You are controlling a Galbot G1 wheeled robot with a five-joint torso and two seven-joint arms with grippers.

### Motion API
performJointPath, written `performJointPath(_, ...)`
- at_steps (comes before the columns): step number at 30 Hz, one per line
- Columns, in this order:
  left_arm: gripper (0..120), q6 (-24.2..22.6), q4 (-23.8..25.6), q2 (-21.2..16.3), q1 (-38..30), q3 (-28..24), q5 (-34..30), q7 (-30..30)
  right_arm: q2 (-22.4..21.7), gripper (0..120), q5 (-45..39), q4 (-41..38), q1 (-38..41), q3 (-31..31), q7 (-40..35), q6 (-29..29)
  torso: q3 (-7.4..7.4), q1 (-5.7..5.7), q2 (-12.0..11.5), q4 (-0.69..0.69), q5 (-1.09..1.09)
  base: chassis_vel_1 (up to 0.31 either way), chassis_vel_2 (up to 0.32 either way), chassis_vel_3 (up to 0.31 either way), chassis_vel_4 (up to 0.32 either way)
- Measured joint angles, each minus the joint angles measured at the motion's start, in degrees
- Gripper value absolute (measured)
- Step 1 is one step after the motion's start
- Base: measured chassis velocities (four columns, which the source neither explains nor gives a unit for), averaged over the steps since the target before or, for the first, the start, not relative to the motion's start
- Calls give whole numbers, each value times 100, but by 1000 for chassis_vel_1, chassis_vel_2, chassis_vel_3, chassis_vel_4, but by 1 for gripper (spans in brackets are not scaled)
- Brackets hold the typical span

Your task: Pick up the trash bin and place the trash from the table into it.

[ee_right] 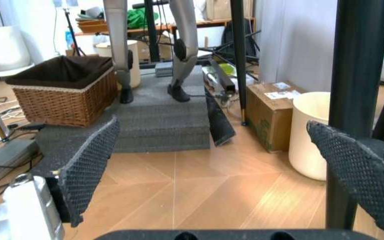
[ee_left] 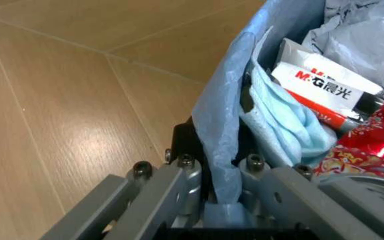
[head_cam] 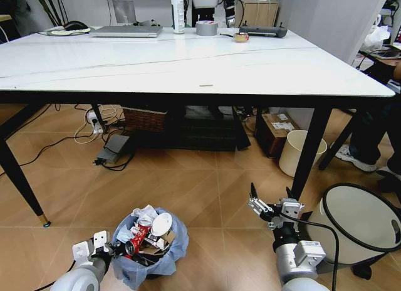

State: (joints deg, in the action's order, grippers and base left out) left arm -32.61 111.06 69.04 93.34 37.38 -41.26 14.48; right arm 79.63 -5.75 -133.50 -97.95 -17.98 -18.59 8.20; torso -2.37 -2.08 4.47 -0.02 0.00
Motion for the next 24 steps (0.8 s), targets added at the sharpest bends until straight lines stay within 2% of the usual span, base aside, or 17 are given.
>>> performJointPath(8,2,105,-115,7,-3,35,-3,-133,10,100,2,27,-16,14,2,0,-3,-1,5,0,1,0,0,0,0)
performJointPath(18,4,65,-125,36,-41,7,-251,189,8,100,5,58,-28,26,4,-1,-6,-1,7,0,2,0,0,0,0)
performJointPath(24,28,32,-108,22,-76,-10,-267,268,7,100,7,82,-24,66,8,-4,-7,-2,8,0,-1,0,0,0,0)
